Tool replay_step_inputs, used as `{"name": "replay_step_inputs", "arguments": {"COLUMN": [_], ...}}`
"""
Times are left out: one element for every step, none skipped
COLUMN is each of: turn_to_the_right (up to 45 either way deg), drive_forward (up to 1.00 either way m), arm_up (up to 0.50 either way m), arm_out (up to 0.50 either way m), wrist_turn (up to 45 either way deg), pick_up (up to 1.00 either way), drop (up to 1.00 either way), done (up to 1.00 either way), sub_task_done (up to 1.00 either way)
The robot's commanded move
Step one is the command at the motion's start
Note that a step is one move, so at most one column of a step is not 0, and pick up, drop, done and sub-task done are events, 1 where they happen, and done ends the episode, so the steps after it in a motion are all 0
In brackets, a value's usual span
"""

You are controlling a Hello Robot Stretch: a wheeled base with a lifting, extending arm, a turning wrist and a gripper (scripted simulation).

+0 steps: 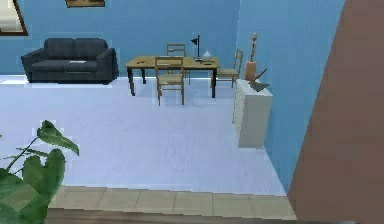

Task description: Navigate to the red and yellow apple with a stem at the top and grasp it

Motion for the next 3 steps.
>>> {"name": "replay_step_inputs", "arguments": {"turn_to_the_right": [-27.0, 0.0, 0.0], "drive_forward": [0.00, 0.00, 0.00], "arm_up": [0.00, 0.50, 0.32], "arm_out": [0.00, 0.00, 0.00], "wrist_turn": [0.0, 0.0, 0.0], "pick_up": [0.00, 0.00, 0.00], "drop": [0.00, 0.00, 0.00], "done": [0.00, 0.00, 0.00], "sub_task_done": [0.00, 0.00, 0.00]}}
